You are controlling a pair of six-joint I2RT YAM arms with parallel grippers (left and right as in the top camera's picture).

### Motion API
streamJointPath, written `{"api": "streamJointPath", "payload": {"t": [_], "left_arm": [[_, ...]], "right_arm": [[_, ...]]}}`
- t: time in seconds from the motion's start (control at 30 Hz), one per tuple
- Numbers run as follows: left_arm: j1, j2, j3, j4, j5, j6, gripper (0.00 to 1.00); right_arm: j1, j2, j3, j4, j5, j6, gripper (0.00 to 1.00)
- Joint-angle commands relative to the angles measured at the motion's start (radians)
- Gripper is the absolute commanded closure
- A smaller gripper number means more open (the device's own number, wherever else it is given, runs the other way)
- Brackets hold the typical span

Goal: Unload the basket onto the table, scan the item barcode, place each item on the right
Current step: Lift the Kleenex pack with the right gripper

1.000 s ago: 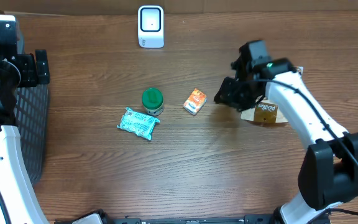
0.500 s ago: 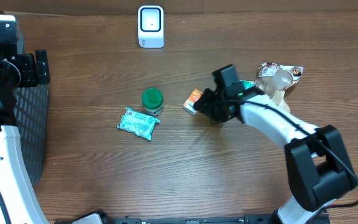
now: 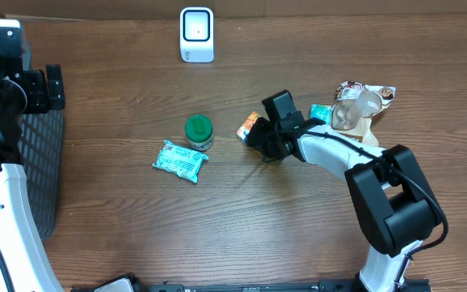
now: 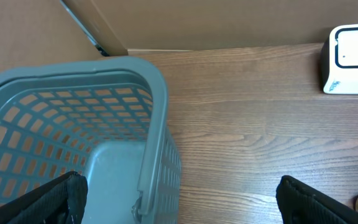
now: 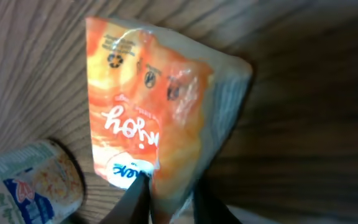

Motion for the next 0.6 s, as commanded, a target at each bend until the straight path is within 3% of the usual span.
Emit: {"api": "streamJointPath", "payload": {"t": [0.0,0.2,0.4,0.57], "left_arm": [[0.003,0.002,0.021,0.003,0.008,0.019,0.01],[0.003,0.002,0.021,0.003,0.008,0.018,0.00],[0.003,0.002,0.021,0.003,0.007,0.019,0.00],[0.003,0.002,0.021,0.003,0.008,0.019,0.01]], "right_arm": [[-0.007,0.035,-0.008,-0.007,-0.022,-0.172,0.95],[-0.063,-0.042,0.061,-0.130,-0.248,-0.532,0.96],[-0.198,-0.135,0.165,-0.418,-0.779,-1.089,0.96],[-0.277,-0.142,0.191,-0.609,-0.887,-1.332,0.96]]}}
